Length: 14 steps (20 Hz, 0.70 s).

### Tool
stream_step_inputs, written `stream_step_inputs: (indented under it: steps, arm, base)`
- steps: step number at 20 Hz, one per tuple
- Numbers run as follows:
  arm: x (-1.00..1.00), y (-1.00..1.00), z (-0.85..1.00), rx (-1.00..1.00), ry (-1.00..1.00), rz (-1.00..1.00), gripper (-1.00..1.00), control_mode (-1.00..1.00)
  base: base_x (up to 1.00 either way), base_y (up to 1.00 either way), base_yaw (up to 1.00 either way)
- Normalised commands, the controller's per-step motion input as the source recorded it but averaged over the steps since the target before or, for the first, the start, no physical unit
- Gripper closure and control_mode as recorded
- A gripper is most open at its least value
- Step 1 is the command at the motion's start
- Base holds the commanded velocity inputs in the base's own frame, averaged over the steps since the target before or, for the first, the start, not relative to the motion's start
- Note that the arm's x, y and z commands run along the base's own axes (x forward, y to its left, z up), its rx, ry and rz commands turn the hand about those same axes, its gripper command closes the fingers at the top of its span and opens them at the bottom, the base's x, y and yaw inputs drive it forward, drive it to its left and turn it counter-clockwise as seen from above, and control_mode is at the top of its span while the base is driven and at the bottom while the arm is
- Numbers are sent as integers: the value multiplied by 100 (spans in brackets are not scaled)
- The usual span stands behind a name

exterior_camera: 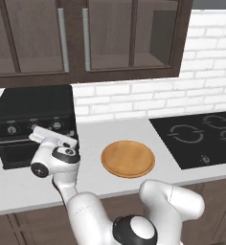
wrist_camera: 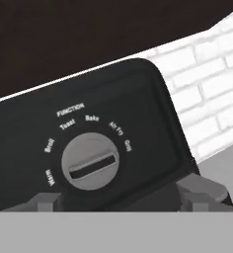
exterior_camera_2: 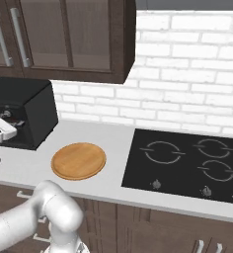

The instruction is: Pick up the kebab skewer and baguette bread, and place them inside the toaster oven. Close the toaster oven door and start by setting the timer.

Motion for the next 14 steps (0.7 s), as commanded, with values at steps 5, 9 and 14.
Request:
stream_step_inputs:
  steps: [5, 9, 14]
  arm:
    - [59, -5, -8, 0, -4, 0, -100, -100]
    - [0, 0, 0, 1, -22, 0, -100, -100]
    - [-1, 0, 16, 3, -25, 0, -100, -100]
  base:
    - [0, 0, 0]
    - [0, 0, 0]
    - [0, 0, 0]
